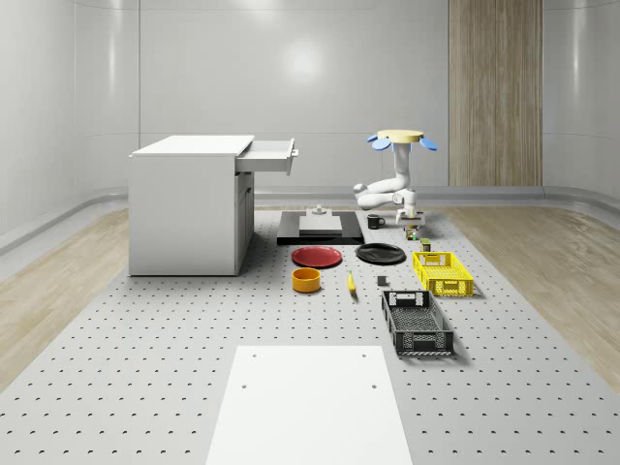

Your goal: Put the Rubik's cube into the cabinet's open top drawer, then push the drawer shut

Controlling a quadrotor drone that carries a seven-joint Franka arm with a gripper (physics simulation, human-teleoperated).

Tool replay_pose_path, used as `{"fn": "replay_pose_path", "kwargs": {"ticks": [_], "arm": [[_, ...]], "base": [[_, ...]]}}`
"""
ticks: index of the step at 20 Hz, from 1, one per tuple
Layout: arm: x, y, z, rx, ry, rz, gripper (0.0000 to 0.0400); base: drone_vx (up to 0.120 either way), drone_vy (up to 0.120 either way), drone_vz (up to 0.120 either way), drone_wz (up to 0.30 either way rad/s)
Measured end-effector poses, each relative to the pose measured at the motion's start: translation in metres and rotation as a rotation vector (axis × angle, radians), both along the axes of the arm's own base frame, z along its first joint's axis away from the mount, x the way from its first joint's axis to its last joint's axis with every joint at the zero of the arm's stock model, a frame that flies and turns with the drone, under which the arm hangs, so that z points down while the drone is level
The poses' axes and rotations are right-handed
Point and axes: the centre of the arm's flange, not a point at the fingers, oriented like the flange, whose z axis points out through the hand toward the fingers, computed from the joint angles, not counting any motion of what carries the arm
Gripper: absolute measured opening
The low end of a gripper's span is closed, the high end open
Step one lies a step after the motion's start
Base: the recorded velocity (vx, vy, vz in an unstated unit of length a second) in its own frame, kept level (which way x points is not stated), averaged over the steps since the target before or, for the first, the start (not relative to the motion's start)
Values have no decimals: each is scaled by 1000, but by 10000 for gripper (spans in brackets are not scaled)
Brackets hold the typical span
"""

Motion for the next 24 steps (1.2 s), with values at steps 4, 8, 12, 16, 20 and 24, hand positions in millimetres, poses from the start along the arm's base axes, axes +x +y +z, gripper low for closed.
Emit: {"fn": "replay_pose_path", "kwargs": {"ticks": [4,8,12,16,20,24], "arm": [[0,0,12,0,0,0,400],[0,0,20,0,0,0,400],[0,0,23,0,0,0,400],[0,0,27,0,0,0,400],[3,0,30,0,0,0,400],[5,0,31,0,0,1,400]], "base": [[0,0,0,0],[0,0,0,0],[0,0,0,0],[0,0,0,0],[0,0,0,0],[0,0,0,0]]}}
